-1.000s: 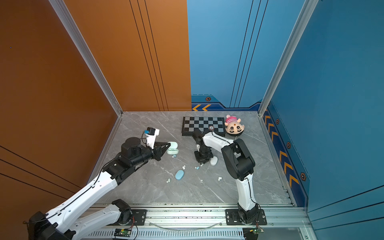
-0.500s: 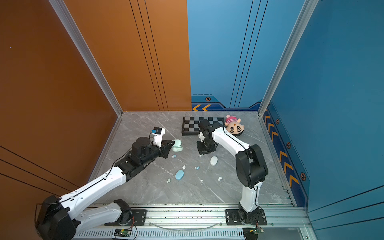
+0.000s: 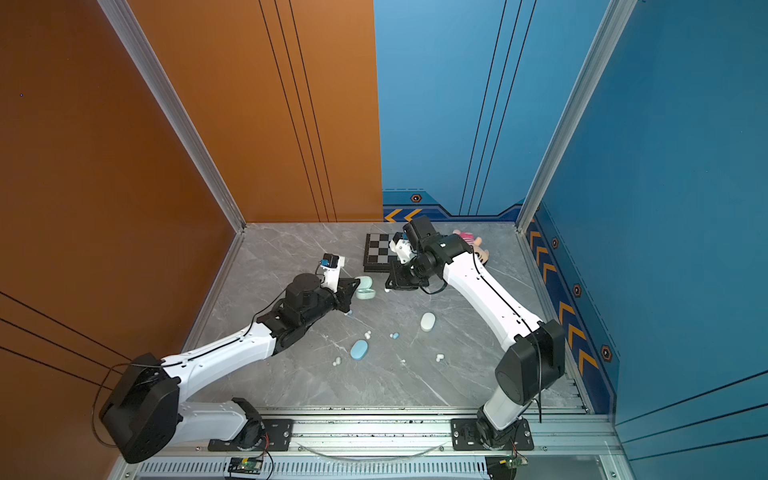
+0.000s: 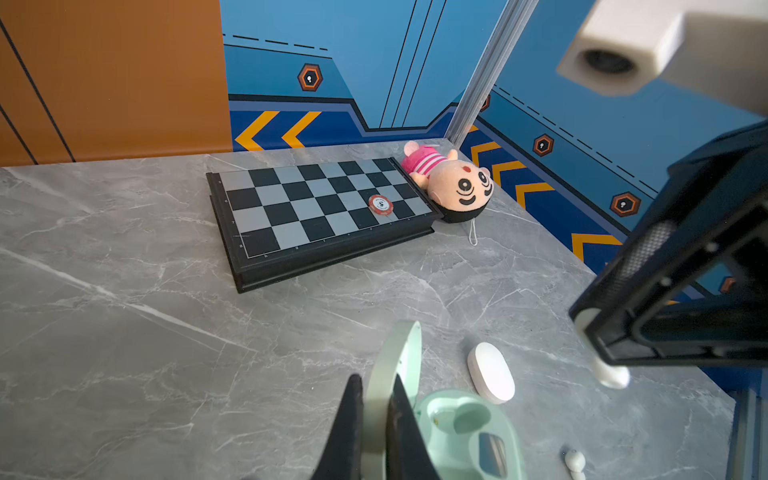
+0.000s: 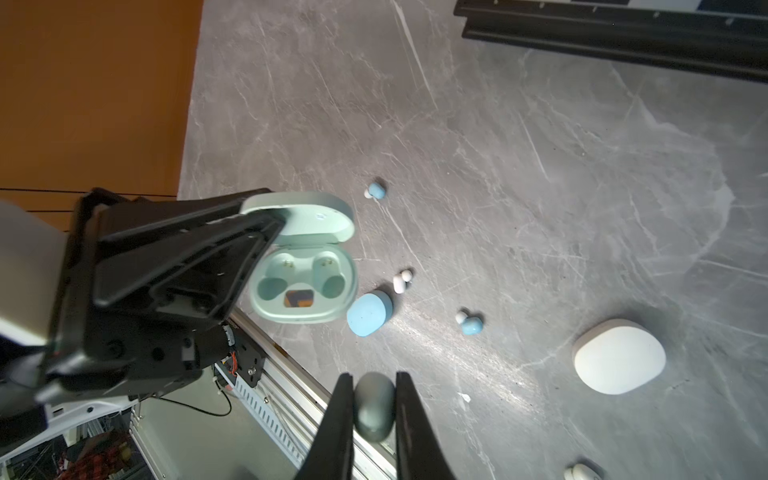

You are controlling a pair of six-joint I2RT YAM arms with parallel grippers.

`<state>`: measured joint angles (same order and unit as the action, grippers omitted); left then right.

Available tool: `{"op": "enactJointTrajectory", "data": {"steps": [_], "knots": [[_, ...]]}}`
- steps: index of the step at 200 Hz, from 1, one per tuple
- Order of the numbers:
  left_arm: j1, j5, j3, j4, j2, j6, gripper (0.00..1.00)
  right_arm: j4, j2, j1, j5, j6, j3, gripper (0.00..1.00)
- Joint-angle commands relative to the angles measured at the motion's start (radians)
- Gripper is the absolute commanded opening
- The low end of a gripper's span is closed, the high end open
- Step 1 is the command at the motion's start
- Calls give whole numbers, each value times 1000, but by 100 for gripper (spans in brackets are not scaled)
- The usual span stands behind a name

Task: Insert the wireless bluetooth earbuds into the charging case
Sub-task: 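Lift the pale green earbud with the right gripper over the open case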

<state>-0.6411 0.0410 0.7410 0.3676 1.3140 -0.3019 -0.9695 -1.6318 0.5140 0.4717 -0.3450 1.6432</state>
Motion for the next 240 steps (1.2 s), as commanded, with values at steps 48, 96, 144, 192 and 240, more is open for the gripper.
{"op": "enactJointTrajectory", "data": {"steps": [48, 96, 144, 192, 240], "knots": [[-32, 101, 45, 114, 6, 88, 0, -28, 14, 27, -5, -22, 79, 18], [-38, 130, 70, 128, 4, 89, 0, -29, 13, 40, -52, -6, 72, 18], [-43, 137, 88, 139, 11, 97, 0, -30, 14, 44, -67, 4, 69, 19], [-48, 129, 100, 143, 13, 98, 0, -29, 18, 47, -72, 11, 54, 21], [-49, 123, 106, 143, 16, 98, 0, -29, 18, 59, -62, 18, 53, 23]]}}
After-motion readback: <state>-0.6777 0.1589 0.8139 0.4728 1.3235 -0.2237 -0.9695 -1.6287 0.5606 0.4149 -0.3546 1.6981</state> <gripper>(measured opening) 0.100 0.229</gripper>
